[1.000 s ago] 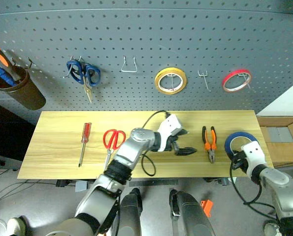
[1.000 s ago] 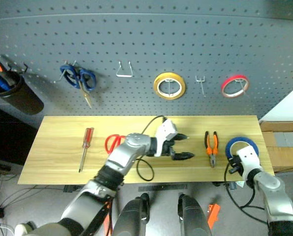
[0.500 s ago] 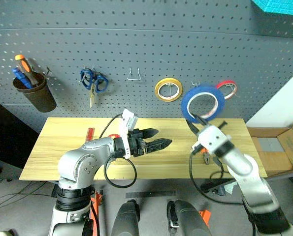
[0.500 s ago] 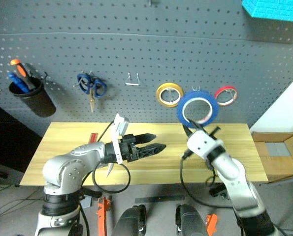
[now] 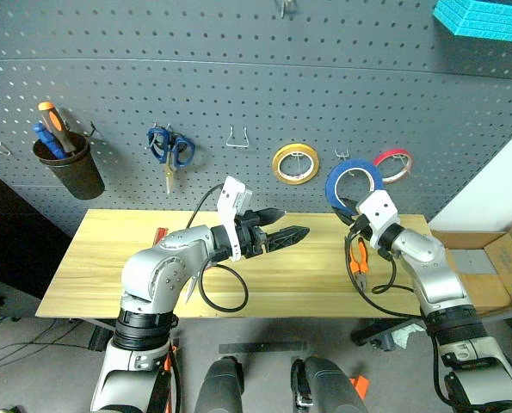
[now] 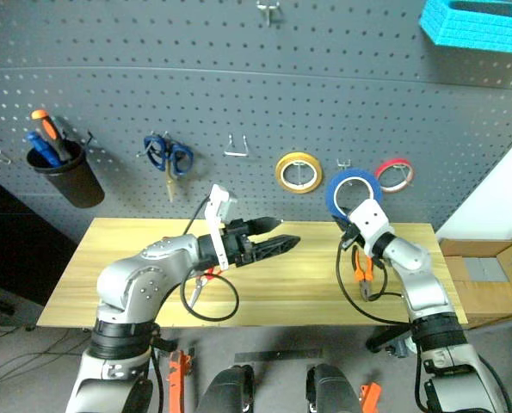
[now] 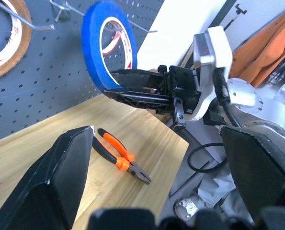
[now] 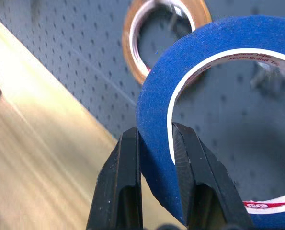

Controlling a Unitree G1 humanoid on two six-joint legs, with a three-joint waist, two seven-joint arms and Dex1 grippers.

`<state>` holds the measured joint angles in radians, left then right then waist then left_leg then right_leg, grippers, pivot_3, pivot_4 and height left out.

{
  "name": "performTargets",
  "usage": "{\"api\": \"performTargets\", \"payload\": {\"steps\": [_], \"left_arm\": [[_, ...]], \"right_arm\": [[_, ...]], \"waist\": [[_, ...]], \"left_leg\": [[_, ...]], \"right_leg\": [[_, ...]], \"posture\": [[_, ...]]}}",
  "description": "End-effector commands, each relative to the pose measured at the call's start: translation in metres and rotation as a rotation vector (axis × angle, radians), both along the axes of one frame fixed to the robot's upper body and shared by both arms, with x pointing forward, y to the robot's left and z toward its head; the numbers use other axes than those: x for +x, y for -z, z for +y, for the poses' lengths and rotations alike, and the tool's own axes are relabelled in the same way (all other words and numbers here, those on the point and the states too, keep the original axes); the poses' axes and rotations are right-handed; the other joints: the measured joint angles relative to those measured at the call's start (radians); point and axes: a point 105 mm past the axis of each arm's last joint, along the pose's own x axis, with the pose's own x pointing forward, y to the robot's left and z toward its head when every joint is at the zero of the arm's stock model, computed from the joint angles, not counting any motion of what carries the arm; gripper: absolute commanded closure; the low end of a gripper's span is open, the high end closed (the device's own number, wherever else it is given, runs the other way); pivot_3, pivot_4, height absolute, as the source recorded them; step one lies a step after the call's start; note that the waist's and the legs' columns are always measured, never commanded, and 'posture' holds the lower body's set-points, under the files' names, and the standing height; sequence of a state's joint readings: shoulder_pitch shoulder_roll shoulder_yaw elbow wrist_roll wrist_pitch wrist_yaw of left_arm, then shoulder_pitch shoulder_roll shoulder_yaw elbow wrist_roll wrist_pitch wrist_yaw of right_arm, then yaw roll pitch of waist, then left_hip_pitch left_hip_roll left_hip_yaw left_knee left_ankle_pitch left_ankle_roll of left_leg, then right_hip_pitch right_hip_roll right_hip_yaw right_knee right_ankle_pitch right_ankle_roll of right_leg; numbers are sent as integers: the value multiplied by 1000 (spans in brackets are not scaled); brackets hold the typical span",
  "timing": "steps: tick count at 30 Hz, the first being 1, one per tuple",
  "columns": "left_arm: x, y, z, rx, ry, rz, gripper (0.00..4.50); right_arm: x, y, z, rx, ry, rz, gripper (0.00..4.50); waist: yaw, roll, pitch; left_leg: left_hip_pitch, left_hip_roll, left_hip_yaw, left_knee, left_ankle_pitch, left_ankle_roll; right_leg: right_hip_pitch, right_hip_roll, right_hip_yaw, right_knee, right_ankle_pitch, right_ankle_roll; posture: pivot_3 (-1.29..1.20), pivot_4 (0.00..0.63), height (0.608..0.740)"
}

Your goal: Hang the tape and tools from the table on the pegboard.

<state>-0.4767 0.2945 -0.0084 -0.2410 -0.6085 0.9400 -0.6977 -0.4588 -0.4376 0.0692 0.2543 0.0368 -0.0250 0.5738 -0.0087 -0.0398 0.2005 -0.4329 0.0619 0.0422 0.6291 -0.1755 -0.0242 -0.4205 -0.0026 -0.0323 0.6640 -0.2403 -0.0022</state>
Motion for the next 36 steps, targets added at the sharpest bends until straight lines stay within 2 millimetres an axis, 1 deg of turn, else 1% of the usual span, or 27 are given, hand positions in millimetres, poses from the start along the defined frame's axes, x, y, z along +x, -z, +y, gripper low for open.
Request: {"api": "performTargets", "payload": {"steps": [1, 2, 4, 5, 8, 9, 11, 13, 14, 16, 18, 19, 20, 21, 22, 23, 24, 26, 28, 30, 32, 35, 36], "left_arm": [[-2, -6, -5, -6, 13, -44, 0], [-2, -6, -6, -6, 13, -45, 0], [-1, -7, -7, -7, 13, -52, 0], [0, -8, -7, -7, 12, -55, 0], [0, -9, -7, -8, 11, -60, 0], [0, -9, -6, -7, 13, -60, 0], [-5, -5, -7, 1, 27, -52, 0], [-9, -2, -7, 5, 35, -42, 0], [-11, 1, -7, 5, 34, -33, 0], [-15, 9, -6, 16, 30, -19, 0], [-18, 23, -6, 68, 21, -23, 0], [-22, 32, -7, 98, 29, -22, 0], [-25, 39, -7, 115, 35, -19, 0], [-29, 44, -9, 118, 40, -10, 0], [-32, 47, -9, 117, 41, -1, 0], [-33, 50, -10, 123, 40, 2, 0], [-34, 52, -10, 127, 38, 6, 0], [-36, 53, -10, 126, 32, 12, 0], [-37, 54, -10, 128, 29, 15, 0], [-37, 57, -9, 147, 19, 15, 0], [-37, 58, -7, 156, 6, 13, 0], [-39, 56, -5, 151, -10, 16, 0], [-40, 56, -4, 151, -12, 16, 0]], "right_arm": [[4, -22, 0, 45, -18, -40, 4129], [4, -21, 1, 52, -23, -29, 4129], [2, -19, 5, 59, -48, -9, 3419], [2, -18, 5, 49, -47, -15, 3233], [1, -15, 3, 40, -33, -15, 2230], [0, -14, 1, 42, -20, -13, 1897], [-5, -5, -10, 53, 37, 10, 1188], [-14, 4, -20, 112, 94, 61, 471], [-22, 16, -29, 141, 153, 114, 160], [-45, 45, -43, 151, 262, 236, 74], [-68, 70, -47, 134, 325, 365, 74], [-78, 84, -44, 128, 341, 444, 74], [-86, 93, -41, 138, 356, 512, 74], [-91, 99, -37, 165, 372, 577, 74], [-92, 101, -32, 185, 382, 614, 74], [-87, 99, -30, 211, 409, 631, 74], [-81, 96, -29, 233, 434, 643, 74], [-69, 89, -29, 255, 470, 657, 74], [-56, 83, -32, 278, 508, 676, 74], [-45, 82, -35, 320, 546, 733, 74], [-36, 83, -42, 377, 603, 790, 74], [-22, 80, -59, 324, 666, 776, 74], [-20, 79, -62, 303, 670, 770, 74]], "waist": [[0, 1, -1], [0, 2, -2], [2, 2, -3], [3, 2, -3], [5, 2, -3], [6, 2, -3], [7, 2, -3], [10, 3, -3], [13, 3, -3], [22, 3, -3], [26, 4, -3], [28, 4, -2], [25, 5, -2], [20, 6, 0], [14, 7, 5], [8, 7, 10], [4, 8, 15], [3, 12, 31], [4, 15, 50], [5, 16, 63], [8, 17, 70], [9, 18, 82], [10, 18, 87]], "left_leg": [[0, 0, 0, 0, 0, -1], [1, 1, 0, 0, 1, -1], [1, 1, -1, 1, 1, -1], [1, 1, -1, 1, 1, -1], [1, 0, -1, 1, 1, -1], [1, 0, -1, 1, 1, -1], [1, 0, 0, 1, 1, -1], [0, 0, 0, 0, 1, -1], [0, 0, 0, 0, 1, -1], [0, 0, -1, 0, 1, -1], [0, 1, -1, 0, 0, -1], [0, 1, -1, -1, 0, -1], [1, 2, -1, 0, 0, -1], [2, 2, -2, 0, 0, -1], [4, 3, -2, 0, 0, -1], [6, 3, -3, 0, 0, -1], [7, 3, -5, -1, 0, -1], [9, 2, -9, 0, 0, -1], [11, 1, -10, -1, -3, -6], [11, 0, -10, -1, -2, -5], [10, 0, -10, -1, -1, -3], [7, -1, -6, 0, 4, 4], [6, -2, -5, 0, 4, 5]], "right_leg": [[0, 1, 0, 1, 0, 0], [0, 1, 0, 1, 0, -1], [0, 1, -1, 2, 1, -1], [1, 1, -1, 2, 1, -1], [1, 1, 0, 2, 1, -1], [1, 1, 0, 1, 1, -1], [1, 1, 0, 1, 1, -1], [1, 1, 0, 1, 1, -2], [0, 1, 0, 1, 0, -2], [0, 0, 0, 1, 0, -2], [0, -1, 0, 1, -1, -3], [0, -1, 0, 1, -1, -3], [0, -2, 1, 1, -1, -3], [0, -4, 3, 2, -1, -4], [0, -4, 6, 2, 0, -6], [0, -4, 8, 2, -1, -12], [0, -4, 9, 2, 0, -13], [0, -4, 10, 1, 0, -13], [0, -4, 11, 0, 0, -13], [-1, -3, 12, -1, 0, -13], [0, -3, 13, -1, 0, -13], [-2, -3, 17, -1, 0, -12], [-2, -3, 19, 0, 3, -9]], "posture": [[8, 105, 740], [8, 105, 740], [13, 104, 740], [14, 105, 740], [14, 109, 740], [13, 112, 740], [21, 122, 740], [26, 129, 740], [30, 140, 740], [36, 162, 740], [35, 185, 740], [31, 193, 740], [28, 201, 740], [21, 225, 740], [19, 233, 740], [15, 249, 740], [15, 249, 740], [16, 279, 740], [20, 302, 740], [23, 314, 740], [26, 331, 740], [32, 348, 740], [32, 355, 740]]}}
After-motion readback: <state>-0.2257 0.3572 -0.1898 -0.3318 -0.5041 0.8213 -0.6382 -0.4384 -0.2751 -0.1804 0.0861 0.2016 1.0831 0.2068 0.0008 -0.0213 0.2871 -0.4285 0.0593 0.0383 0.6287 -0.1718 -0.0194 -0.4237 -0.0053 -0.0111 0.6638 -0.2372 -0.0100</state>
